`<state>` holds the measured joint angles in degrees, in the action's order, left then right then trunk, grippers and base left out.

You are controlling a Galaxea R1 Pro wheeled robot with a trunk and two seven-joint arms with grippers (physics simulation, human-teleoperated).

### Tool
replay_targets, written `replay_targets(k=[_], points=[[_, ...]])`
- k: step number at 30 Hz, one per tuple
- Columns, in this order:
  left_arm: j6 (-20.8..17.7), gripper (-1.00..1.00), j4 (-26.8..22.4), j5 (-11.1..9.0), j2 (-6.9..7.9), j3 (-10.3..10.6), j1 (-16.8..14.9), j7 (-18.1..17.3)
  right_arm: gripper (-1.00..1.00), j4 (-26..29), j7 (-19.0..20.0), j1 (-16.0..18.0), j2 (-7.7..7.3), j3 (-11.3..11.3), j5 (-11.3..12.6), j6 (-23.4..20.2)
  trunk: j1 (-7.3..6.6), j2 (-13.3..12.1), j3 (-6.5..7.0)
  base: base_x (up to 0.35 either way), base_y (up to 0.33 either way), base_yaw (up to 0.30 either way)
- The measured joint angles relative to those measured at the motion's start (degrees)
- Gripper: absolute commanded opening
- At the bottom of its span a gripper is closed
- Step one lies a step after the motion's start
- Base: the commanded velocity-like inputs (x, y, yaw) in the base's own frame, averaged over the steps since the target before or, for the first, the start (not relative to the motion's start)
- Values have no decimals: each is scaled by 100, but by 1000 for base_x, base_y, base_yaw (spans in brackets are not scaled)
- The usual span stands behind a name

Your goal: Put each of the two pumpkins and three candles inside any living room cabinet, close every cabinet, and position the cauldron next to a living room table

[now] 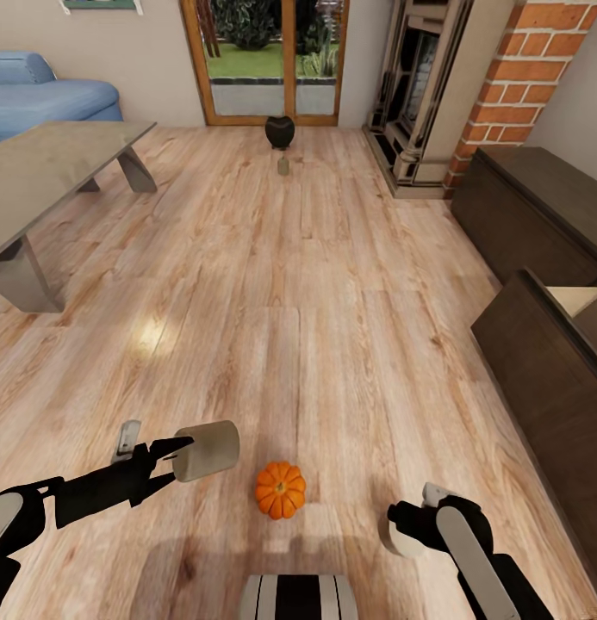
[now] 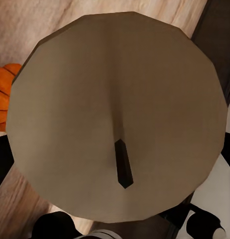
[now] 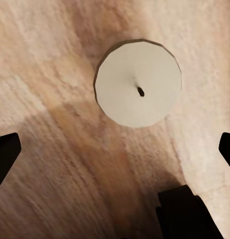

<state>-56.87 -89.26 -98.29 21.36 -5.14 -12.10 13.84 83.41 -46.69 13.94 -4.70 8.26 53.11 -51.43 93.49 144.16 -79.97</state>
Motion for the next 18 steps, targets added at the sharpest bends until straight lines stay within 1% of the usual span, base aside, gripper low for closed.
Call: replay_targets(k=[9,18], points=[[3,-100,0,-2,0,4,0,0,100,23,0,0,12,9,-17,10,-1,0,0,-5,0,0],[6,-100,0,24,-8,9,0,0,100,7,17,0,16,9,-18,10,-2,0,0,92,-7,0]])
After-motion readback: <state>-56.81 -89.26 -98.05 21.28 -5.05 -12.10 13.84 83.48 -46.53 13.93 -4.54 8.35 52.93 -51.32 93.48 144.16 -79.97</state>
